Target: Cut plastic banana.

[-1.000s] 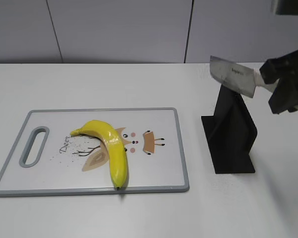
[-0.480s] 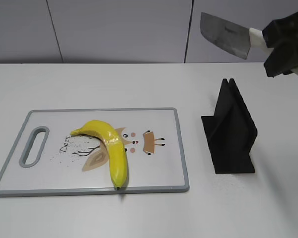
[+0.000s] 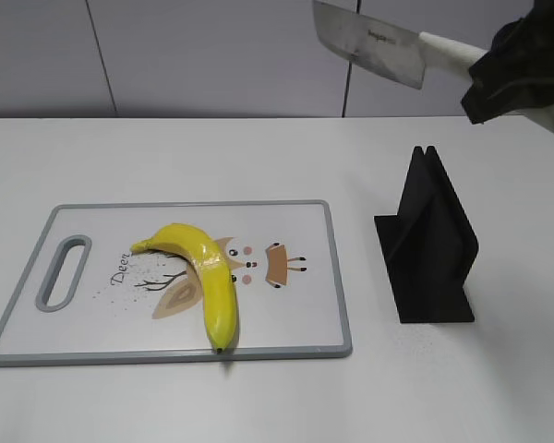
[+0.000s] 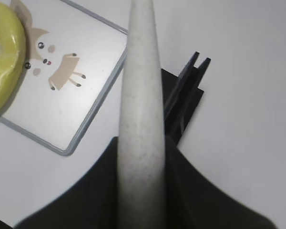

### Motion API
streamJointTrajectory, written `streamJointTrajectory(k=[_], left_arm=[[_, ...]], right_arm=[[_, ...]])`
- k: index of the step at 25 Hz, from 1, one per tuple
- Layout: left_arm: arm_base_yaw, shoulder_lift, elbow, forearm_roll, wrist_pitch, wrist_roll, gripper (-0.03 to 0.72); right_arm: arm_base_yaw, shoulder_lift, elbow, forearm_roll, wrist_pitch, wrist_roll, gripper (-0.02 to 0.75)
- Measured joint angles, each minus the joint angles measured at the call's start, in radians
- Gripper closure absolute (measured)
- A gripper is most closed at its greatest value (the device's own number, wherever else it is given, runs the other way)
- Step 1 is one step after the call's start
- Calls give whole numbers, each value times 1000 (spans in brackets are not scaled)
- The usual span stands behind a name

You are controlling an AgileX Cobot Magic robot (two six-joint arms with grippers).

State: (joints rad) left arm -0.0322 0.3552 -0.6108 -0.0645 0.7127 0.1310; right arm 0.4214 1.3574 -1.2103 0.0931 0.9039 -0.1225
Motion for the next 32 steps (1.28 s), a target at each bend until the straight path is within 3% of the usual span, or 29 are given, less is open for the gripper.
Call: streamJointTrajectory(k=[4, 8, 14, 17, 24, 28, 32], left_arm=[[0, 183, -76, -8, -55, 26, 82], [0, 362, -183, -64, -84, 155, 84], [-6, 584, -408, -313, 23, 554, 88], [-51, 697, -528, -375, 154, 708, 90], [-261, 926, -712, -301, 426, 941, 99], [-358, 1033, -730, -230, 461, 963, 99], [-385, 1131, -730, -187, 463, 965, 100]], right_arm=[[0, 52, -22, 109, 0, -243, 547], [0, 111, -50, 193, 5, -471, 547], [0, 227, -168, 224, 89, -605, 547], [0, 296, -243, 257, 178, -712, 547], [0, 407, -348, 376, 271, -1028, 547], [0, 439, -358, 417, 292, -1143, 547], [0, 444, -358, 446, 296, -1198, 547]])
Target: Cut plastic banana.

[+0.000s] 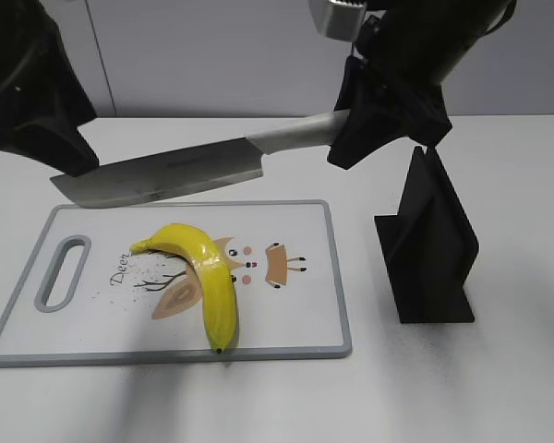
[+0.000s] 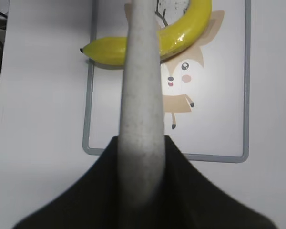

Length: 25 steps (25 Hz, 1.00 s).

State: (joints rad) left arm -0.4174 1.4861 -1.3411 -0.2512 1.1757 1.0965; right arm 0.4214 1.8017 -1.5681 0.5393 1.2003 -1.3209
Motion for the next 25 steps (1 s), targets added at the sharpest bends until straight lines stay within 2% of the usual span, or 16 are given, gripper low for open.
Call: streamJointTrajectory(k=[5, 7, 8, 10, 11, 13, 25], left_arm=[[-1, 77, 0, 12, -34, 1, 111], [-1, 89, 0, 13, -54, 1, 177], [-1, 90, 0, 14, -57, 1, 261], [-1, 90, 0, 12, -55, 2, 495], [-3, 90, 0, 12, -50, 4, 587], [-5, 90, 0, 12, -45, 10, 670], [-7, 109, 0, 42, -46, 23, 696]], right_arm=[[0, 0, 0, 21, 0, -11, 547], [0, 0, 0, 23, 0, -11, 547], [0, 0, 0, 23, 0, -11, 547], [0, 0, 0, 24, -9, -10, 547], [0, 0, 0, 25, -12, -9, 547], [0, 0, 0, 26, -17, -8, 547], [1, 86, -11, -12, -31, -10, 547]])
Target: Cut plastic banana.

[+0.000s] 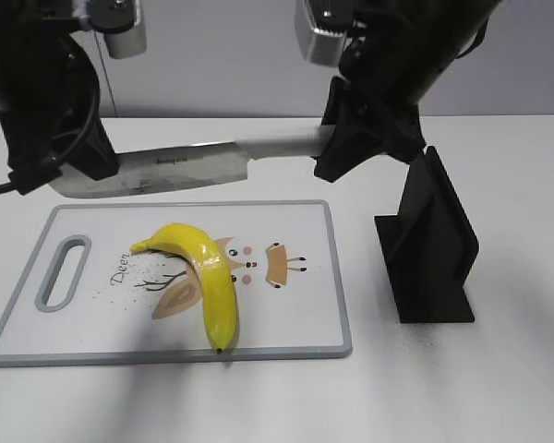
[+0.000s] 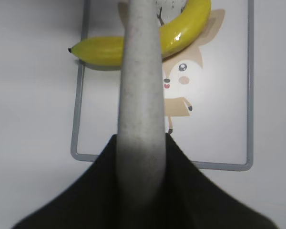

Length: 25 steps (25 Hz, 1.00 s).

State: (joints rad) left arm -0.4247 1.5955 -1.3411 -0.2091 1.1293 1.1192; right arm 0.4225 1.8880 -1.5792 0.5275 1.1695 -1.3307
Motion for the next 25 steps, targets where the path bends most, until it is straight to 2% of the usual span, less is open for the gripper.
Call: streamJointTrajectory(k=[9, 15, 20, 25], left_arm=[[1, 146, 0, -35, -71, 1, 696], [5, 322, 88, -95, -275, 17, 692], [10, 351, 76, -147, -276, 30, 689], [10, 349, 74, -149, -273, 33, 688]], right_arm=[[0, 142, 0, -90, -57, 19, 546], [0, 285, 1, -140, -115, 62, 540], [-6, 359, -7, -171, -117, 103, 524], [-6, 356, -10, -174, -120, 108, 524]])
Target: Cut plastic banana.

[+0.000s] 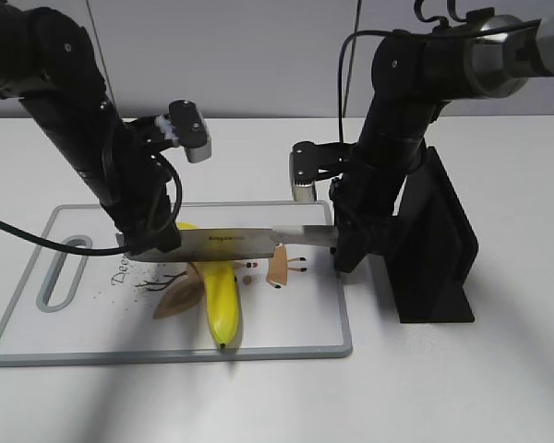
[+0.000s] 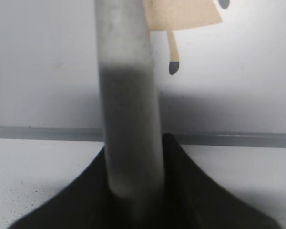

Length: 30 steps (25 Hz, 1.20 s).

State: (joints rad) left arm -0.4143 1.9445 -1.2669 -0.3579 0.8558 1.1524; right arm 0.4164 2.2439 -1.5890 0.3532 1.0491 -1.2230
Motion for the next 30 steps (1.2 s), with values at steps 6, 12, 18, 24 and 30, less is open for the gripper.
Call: streamJointTrajectory(k=[6, 12, 18, 24, 30], left_arm=[[0, -31, 17, 29, -1, -8, 689], [-6, -160, 27, 60, 67, -21, 691], [-9, -333, 27, 74, 113, -29, 693], [-10, -366, 27, 78, 117, -30, 695], [-10, -366, 27, 85, 87, -36, 567]], right_arm=[[6, -42, -21, -5, 18, 14, 524], [13, -151, -80, -1, 133, 33, 524], [15, -273, -108, 25, 179, 34, 524], [16, -292, -109, 33, 184, 34, 524], [16, -292, -109, 40, 184, 47, 532]])
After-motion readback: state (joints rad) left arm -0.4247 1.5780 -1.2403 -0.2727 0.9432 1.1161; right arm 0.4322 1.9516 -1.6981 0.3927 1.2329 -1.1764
